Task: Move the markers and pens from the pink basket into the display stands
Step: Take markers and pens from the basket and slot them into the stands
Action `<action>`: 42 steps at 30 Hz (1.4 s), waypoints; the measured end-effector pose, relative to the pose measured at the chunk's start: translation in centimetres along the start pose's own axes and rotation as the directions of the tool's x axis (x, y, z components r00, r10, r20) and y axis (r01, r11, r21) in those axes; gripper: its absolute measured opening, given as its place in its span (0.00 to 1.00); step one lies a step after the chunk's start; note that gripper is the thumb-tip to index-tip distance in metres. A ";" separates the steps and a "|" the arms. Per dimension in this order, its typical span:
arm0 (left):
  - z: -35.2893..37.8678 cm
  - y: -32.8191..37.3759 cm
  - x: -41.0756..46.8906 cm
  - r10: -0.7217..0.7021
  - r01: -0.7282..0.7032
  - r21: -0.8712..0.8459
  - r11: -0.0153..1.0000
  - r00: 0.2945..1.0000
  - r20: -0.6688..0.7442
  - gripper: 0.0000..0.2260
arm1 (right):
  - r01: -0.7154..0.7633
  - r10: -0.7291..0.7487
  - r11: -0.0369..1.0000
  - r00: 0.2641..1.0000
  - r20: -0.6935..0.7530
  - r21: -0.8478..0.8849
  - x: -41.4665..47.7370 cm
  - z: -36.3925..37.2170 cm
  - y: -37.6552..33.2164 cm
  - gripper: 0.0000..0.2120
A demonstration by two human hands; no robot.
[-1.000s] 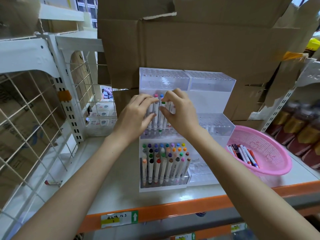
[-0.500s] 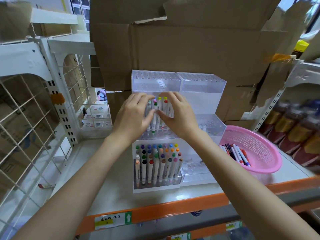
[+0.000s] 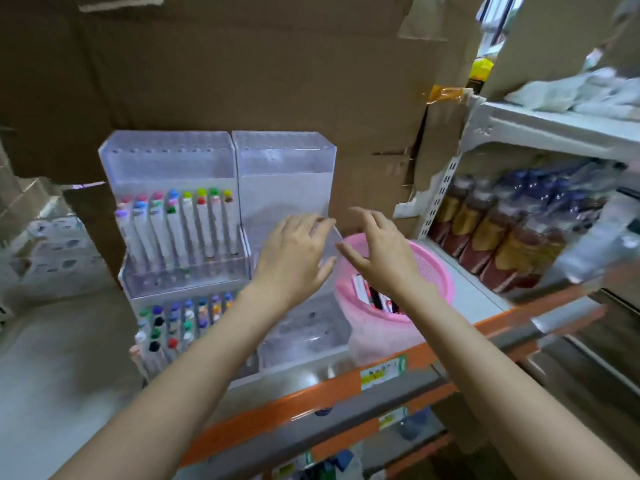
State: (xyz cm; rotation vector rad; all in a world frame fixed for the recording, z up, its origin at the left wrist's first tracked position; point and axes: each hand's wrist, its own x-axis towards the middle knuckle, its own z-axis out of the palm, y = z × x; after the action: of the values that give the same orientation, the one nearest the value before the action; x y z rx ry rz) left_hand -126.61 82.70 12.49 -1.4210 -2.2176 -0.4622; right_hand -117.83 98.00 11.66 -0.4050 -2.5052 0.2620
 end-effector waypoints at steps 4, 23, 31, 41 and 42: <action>3.2 4.1 2.4 0.067 -0.067 0.013 0.998 0.998 0.018 0.23 | -0.064 0.071 0.995 0.992 0.102 -0.071 -1.3 -0.5 5.4 0.27; 16.5 10.4 6.9 -0.306 0.395 -0.007 0.918 0.722 0.620 0.14 | -0.120 0.118 0.992 0.769 0.628 -0.040 -0.5 5.6 17.2 0.10; 17.3 10.2 7.4 -0.388 0.517 -0.043 0.855 0.693 0.607 0.13 | -0.264 0.155 0.962 0.743 0.652 0.072 0.3 6.6 18.0 0.18; 16.6 10.3 7.4 -0.420 0.623 -0.164 0.765 0.676 0.605 0.02 | -0.254 0.201 0.967 0.741 0.641 -0.009 0.3 6.5 17.8 0.13; 16.5 10.3 7.4 -0.408 0.621 -0.180 0.763 0.678 0.611 0.02 | -0.236 0.183 0.972 0.745 0.641 -0.004 0.4 6.6 17.8 0.16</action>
State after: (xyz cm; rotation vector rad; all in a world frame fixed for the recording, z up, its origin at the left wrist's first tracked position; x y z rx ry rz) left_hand -123.15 101.00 3.08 -1.1365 -3.1843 -0.7949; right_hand -117.87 114.12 1.68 -0.6587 -3.1023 0.6903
